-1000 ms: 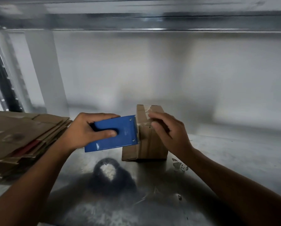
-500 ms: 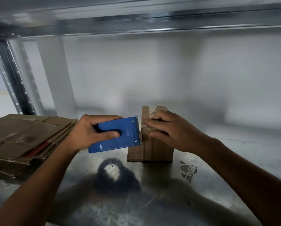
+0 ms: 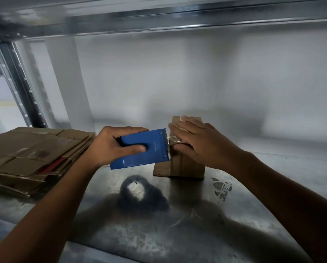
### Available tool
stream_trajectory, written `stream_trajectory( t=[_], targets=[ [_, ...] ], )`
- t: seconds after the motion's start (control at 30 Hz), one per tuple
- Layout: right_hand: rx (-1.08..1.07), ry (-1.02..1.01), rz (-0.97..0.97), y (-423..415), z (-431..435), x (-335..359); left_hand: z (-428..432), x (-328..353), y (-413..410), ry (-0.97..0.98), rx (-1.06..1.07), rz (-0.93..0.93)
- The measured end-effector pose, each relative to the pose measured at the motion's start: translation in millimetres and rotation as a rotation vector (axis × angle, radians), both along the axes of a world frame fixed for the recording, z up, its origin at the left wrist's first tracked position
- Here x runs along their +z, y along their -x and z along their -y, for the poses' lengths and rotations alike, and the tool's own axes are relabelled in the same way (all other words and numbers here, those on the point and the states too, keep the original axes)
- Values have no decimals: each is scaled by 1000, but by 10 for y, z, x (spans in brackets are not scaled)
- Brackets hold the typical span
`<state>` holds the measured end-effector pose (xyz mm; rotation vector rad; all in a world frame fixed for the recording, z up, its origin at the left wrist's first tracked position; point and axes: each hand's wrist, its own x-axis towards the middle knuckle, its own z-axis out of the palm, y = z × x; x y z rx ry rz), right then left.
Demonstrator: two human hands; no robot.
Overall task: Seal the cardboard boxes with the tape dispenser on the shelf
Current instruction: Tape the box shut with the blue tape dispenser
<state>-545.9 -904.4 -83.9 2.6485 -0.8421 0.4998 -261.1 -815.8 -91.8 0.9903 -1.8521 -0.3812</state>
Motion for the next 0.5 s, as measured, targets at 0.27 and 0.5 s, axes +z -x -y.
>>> stream_trajectory(
  t=[0.27, 0.5],
  targets=[
    [-11, -94, -63, -21, -5, 35, -86, 191, -119, -62, 17, 54],
    [-15, -113, -65, -18, -44, 67, -194, 468, -230, -125, 22, 135]
  ],
)
